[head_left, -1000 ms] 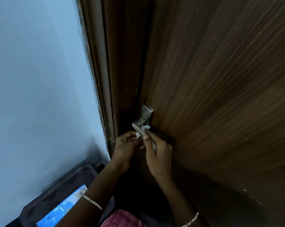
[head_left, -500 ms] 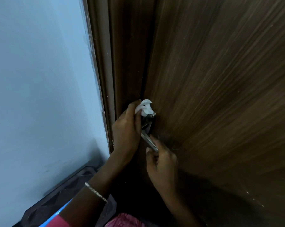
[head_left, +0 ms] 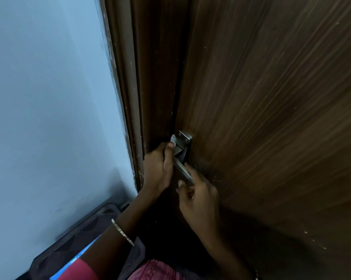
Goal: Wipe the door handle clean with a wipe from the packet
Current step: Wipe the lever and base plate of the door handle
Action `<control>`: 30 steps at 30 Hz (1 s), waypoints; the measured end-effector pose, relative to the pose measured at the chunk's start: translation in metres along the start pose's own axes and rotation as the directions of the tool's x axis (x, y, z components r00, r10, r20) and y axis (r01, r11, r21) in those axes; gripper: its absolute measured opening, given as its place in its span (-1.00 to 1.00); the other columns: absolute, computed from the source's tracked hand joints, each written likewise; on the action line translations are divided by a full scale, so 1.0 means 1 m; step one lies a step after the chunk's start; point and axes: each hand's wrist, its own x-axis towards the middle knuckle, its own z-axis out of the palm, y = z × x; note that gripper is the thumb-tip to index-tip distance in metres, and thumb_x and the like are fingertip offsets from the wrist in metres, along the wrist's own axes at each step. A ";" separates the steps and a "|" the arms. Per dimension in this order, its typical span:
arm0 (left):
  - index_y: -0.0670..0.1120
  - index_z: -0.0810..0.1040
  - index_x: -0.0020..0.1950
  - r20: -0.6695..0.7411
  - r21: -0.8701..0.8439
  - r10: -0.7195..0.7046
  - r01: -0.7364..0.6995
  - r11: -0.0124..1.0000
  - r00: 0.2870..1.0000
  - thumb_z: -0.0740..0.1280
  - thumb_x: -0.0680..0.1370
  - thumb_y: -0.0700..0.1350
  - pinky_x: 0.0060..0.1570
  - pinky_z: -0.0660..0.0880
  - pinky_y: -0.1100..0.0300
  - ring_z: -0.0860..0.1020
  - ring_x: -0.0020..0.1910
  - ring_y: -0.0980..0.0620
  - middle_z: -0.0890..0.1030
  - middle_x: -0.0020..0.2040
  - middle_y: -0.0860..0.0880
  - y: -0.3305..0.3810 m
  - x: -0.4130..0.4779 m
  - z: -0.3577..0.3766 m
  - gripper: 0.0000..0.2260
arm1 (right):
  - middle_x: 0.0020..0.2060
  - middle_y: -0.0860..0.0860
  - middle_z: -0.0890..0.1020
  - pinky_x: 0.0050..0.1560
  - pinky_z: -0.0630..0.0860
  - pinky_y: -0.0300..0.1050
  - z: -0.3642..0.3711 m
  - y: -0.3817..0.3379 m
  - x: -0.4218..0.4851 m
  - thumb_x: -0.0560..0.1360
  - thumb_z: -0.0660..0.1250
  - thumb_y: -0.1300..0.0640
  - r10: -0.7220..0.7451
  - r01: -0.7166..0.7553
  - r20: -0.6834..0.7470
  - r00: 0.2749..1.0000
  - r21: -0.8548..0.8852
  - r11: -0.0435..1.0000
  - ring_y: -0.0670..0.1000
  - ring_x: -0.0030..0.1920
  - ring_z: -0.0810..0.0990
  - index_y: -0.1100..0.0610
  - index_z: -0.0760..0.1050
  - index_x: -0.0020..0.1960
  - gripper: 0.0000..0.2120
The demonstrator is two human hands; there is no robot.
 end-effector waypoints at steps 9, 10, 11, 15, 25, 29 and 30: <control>-0.22 0.59 0.15 0.244 -0.612 -0.568 0.579 0.539 0.786 0.09 0.69 0.02 0.16 0.57 -0.01 0.67 0.10 -0.12 0.69 0.08 -0.23 -0.019 -0.024 0.015 -0.61 | 0.30 -0.02 0.55 0.05 0.66 -0.09 0.005 0.005 -0.002 0.62 0.27 0.12 0.005 -0.004 -0.005 1.000 0.043 0.999 -0.11 0.12 0.66 -0.07 0.33 0.49 -0.54; -0.25 0.58 0.17 0.254 -0.610 -0.575 0.591 0.528 0.777 0.12 0.69 -0.05 0.20 0.55 -0.11 0.66 0.12 -0.16 0.68 0.11 -0.24 -0.018 -0.025 0.015 -0.66 | 0.30 -0.02 0.55 0.05 0.66 -0.09 0.005 0.006 -0.003 0.62 0.27 0.13 0.001 -0.001 -0.007 1.000 0.047 0.999 -0.11 0.13 0.66 -0.08 0.33 0.49 -0.54; -0.28 0.59 0.14 0.241 -0.574 -0.560 0.582 0.576 0.792 0.15 0.68 -0.13 0.19 0.55 -0.17 0.66 0.10 -0.18 0.68 0.08 -0.25 -0.017 -0.027 0.015 -0.71 | 0.30 -0.02 0.55 0.06 0.66 -0.09 0.005 0.006 -0.003 0.61 0.27 0.14 -0.005 0.006 -0.013 1.000 0.047 0.999 -0.11 0.13 0.66 -0.07 0.33 0.49 -0.54; -0.15 0.67 0.13 0.144 -0.409 -0.404 0.426 0.807 0.904 0.22 0.63 -0.28 0.03 0.62 -0.11 0.71 -0.01 -0.08 0.73 0.01 -0.10 -0.009 -0.044 0.013 -0.76 | 0.34 -0.02 0.54 0.16 0.62 -0.09 0.002 0.007 -0.004 0.61 0.27 0.17 -0.030 0.031 -0.036 0.999 0.033 0.999 -0.11 0.22 0.61 -0.05 0.35 0.49 -0.53; -0.15 0.64 0.22 0.183 -0.470 -0.403 0.440 0.765 0.897 0.25 0.63 -0.30 0.12 0.58 -0.24 0.70 0.06 -0.14 0.73 0.08 -0.13 -0.010 -0.051 0.016 -0.75 | 0.44 -0.05 0.47 0.34 0.50 -0.07 0.001 0.009 -0.003 0.61 0.24 0.23 -0.032 0.033 -0.015 0.999 0.033 0.999 -0.14 0.41 0.44 -0.07 0.31 0.52 -0.49; -0.09 0.67 0.19 0.227 -0.492 -0.395 0.455 0.742 0.890 0.27 0.62 -0.27 0.07 0.61 -0.21 0.71 0.01 -0.15 0.73 0.05 -0.12 -0.008 -0.054 0.017 -0.76 | 0.44 -0.05 0.48 0.36 0.47 -0.15 -0.002 0.009 -0.002 0.61 0.22 0.23 -0.050 0.049 0.010 0.999 0.014 0.999 -0.16 0.41 0.43 -0.06 0.31 0.52 -0.49; -0.08 0.67 0.19 0.241 -0.502 -0.400 0.466 0.728 0.884 0.27 0.62 -0.26 0.08 0.61 -0.18 0.71 0.01 -0.15 0.74 0.04 -0.12 -0.007 -0.054 0.016 -0.76 | 0.43 -0.05 0.48 0.36 0.47 -0.15 -0.003 0.009 -0.002 0.61 0.22 0.24 -0.057 0.057 0.008 0.998 0.019 0.998 -0.16 0.41 0.44 -0.06 0.31 0.52 -0.49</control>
